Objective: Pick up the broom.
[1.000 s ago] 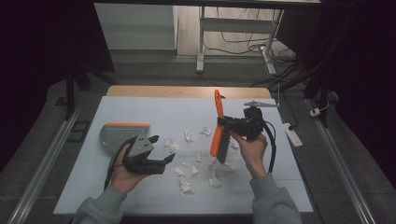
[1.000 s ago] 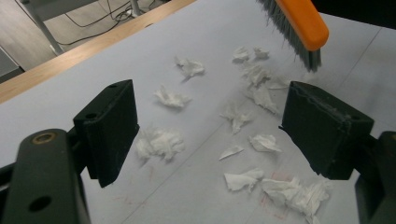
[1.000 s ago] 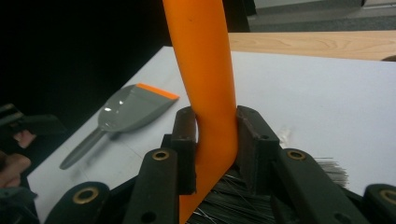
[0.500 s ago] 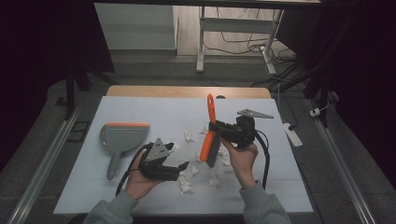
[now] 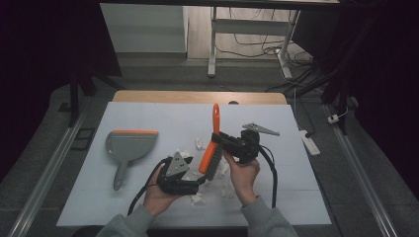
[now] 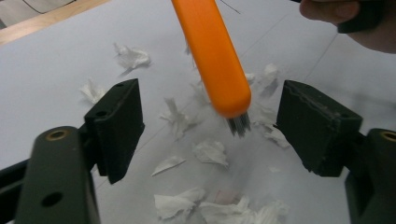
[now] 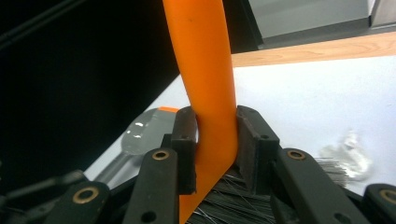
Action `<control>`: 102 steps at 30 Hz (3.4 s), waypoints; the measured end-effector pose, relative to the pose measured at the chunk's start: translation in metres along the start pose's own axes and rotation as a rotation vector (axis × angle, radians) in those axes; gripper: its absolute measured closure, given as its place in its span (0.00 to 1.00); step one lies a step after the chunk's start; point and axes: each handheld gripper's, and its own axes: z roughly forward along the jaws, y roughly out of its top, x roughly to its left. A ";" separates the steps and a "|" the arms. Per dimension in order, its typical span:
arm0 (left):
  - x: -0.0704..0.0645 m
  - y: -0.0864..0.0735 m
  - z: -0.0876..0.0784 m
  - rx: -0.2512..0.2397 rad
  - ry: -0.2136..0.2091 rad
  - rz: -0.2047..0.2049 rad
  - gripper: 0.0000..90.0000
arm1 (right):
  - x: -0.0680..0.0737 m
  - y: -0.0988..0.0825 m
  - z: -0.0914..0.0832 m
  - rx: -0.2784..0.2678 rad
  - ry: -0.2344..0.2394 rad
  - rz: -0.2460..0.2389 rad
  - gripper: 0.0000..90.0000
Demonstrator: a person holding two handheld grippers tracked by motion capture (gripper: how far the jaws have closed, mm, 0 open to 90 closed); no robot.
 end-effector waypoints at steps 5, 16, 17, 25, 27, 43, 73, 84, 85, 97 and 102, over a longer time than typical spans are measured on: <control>0.001 -0.005 0.009 -0.019 0.021 -0.028 0.34 | 0.005 -0.006 0.001 -0.038 0.034 0.048 0.77; 0.001 -0.016 0.017 -0.120 0.072 -0.050 0.60 | 0.017 -0.020 0.005 -0.107 0.088 0.135 0.77; 0.002 -0.016 0.016 -0.126 0.065 -0.049 0.65 | 0.017 -0.021 0.005 -0.113 0.090 0.137 0.77; 0.010 -0.018 0.013 -0.109 0.067 -0.056 0.89 | 0.017 -0.027 0.006 -0.127 0.093 0.155 0.77; 0.013 -0.017 0.012 -0.101 0.052 -0.059 0.89 | 0.017 -0.027 0.006 -0.124 0.095 0.160 0.77; 0.042 -0.011 -0.015 -0.039 -0.036 -0.050 0.90 | 0.020 -0.010 -0.008 -0.071 0.112 0.025 0.55; 0.060 0.022 -0.020 0.263 -0.187 0.114 0.90 | 0.009 0.013 -0.050 0.275 0.130 -0.403 0.42; 0.062 0.039 -0.013 0.383 -0.227 0.186 0.90 | 0.021 0.013 -0.044 0.326 0.135 -0.488 0.38; 0.062 0.040 -0.011 0.391 -0.229 0.191 0.89 | 0.021 0.014 -0.043 0.331 0.132 -0.494 0.38; 0.056 0.051 0.003 0.492 -0.261 0.259 0.90 | 0.028 0.023 -0.031 0.395 0.134 -0.576 0.37; 0.055 0.052 0.010 0.518 -0.272 0.272 0.89 | 0.034 0.030 -0.017 0.482 0.137 -0.637 0.37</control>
